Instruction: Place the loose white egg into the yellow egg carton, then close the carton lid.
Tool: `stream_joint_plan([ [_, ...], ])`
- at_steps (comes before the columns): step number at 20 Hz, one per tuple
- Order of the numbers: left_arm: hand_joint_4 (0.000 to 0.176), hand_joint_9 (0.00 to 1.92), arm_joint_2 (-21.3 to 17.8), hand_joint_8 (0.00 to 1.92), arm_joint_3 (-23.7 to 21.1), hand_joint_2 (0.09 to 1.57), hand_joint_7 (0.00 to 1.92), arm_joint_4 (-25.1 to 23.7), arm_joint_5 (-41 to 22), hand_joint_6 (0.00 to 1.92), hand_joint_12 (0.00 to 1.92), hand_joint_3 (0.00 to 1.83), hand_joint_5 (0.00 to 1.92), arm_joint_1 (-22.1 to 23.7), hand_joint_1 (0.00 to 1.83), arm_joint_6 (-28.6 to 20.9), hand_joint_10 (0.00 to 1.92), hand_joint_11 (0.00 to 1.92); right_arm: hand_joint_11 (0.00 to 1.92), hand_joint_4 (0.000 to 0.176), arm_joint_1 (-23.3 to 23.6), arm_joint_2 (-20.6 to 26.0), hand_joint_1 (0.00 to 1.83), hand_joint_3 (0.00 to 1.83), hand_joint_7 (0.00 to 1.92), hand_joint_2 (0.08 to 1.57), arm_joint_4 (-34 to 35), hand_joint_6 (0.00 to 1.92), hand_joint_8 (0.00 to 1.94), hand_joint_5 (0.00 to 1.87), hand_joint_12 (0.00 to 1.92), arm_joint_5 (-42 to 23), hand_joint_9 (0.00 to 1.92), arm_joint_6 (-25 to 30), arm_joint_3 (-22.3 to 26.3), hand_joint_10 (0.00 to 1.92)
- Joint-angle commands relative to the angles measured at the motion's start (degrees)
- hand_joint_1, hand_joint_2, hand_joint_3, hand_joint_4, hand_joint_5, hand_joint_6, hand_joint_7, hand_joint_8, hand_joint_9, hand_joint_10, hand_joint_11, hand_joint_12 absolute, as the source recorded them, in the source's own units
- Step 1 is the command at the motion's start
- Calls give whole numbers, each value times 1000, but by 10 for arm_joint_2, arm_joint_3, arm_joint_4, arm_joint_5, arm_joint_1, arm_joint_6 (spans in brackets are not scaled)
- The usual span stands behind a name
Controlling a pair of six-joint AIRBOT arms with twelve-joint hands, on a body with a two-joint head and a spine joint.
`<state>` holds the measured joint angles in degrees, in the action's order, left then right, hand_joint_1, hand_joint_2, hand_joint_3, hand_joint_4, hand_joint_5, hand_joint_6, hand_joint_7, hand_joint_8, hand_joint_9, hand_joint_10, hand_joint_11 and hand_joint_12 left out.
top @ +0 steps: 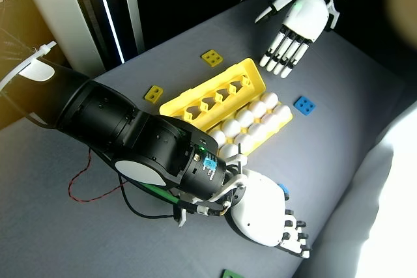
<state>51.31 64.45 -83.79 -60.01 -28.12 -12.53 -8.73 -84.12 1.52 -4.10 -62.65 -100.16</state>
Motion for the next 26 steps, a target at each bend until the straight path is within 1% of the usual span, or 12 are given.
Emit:
stream_joint_plan([
  [1, 0, 226, -9, 3, 3, 1163, 285, 33, -26, 5, 304, 0, 273, 4, 0, -4, 2, 0, 0, 175, 5, 6, 1111, 0, 256, 962, 1, 184, 4, 1410, 54, -42, 138, 3, -3, 4],
  [3, 0, 229, -10, 1, 1, 1160, 282, 33, -26, 1, 308, 0, 255, 6, 0, -5, 2, 0, 0, 115, 5, 6, 1128, 0, 301, 976, 1, 317, 0, 1356, 1, -42, 153, 3, -3, 0],
  [4, 0, 236, -10, 3, -1, 1159, 291, 33, -26, 5, 308, 0, 265, 6, 0, -5, 5, 0, 0, 164, 5, 7, 1113, 0, 298, 979, 1, 360, 1, 1335, 0, -42, 153, 3, -3, 3],
  [7, 0, 229, -11, 2, -2, 1167, 291, 32, -26, 6, 328, 2, 276, 6, 0, -5, 1, 0, 1, 143, 12, 10, 1119, 0, 304, 979, 1, 365, 2, 1334, 0, -36, 156, 3, -3, 2],
  [10, 0, 236, -12, 4, -2, 1175, 295, 32, -26, 4, 364, 1, 285, 6, 0, -5, 3, 0, 0, 138, 27, 21, 1120, 0, 301, 978, 1, 364, 0, 1335, 0, -35, 154, 25, -3, 2],
  [11, 0, 235, -12, 2, -2, 1156, 294, 32, -26, 2, 340, 0, 285, 7, 0, -5, 2, 0, 0, 159, 31, 25, 1113, 0, 300, 979, 1, 368, 0, 1332, 0, -34, 154, 37, -2, 1],
  [14, 0, 229, -12, 0, -1, 1156, 291, 32, -24, 1, 317, 0, 284, 10, 0, -7, 1, 0, 0, 168, 38, 50, 1111, 0, 301, 979, 1, 371, 1, 1329, 0, -32, 159, 39, 29, 3],
  [16, 0, 235, -12, 2, -2, 1162, 298, 32, -24, 1, 345, 0, 293, 12, 0, -8, 1, 0, 6, 105, 44, 78, 1126, 1, 306, 981, 1, 378, 2, 1328, 3, -33, 165, 39, 67, 3],
  [20, 0, 256, -13, 5, -5, 1155, 324, 30, -24, 7, 389, 0, 332, 12, 0, -9, 6, 0, 34, 115, 46, 135, 1123, 0, 299, 982, 1, 386, 0, 1323, 18, -57, 177, 83, 137, 6],
  [21, 0, 269, -14, 5, -5, 1156, 336, 30, -24, 6, 412, 0, 345, 11, 0, -9, 6, 0, 39, 149, 47, 149, 1113, 0, 298, 982, 1, 392, 3, 1319, 29, -59, 183, 95, 155, 5],
  [23, 0, 280, -14, 6, -6, 1158, 347, 30, -24, 7, 444, 0, 357, 11, 0, -9, 7, 0, 41, 150, 47, 167, 1113, 0, 306, 981, 1, 392, 6, 1319, 32, -60, 188, 98, 182, 6],
  [26, 0, 260, -15, 0, -5, 1168, 328, 30, -24, 0, 430, 3, 330, 7, 0, -9, 0, 0, 42, 173, 35, 189, 1108, 0, 309, 980, 1, 391, 3, 1320, 47, -77, 187, 128, 215, 3],
])
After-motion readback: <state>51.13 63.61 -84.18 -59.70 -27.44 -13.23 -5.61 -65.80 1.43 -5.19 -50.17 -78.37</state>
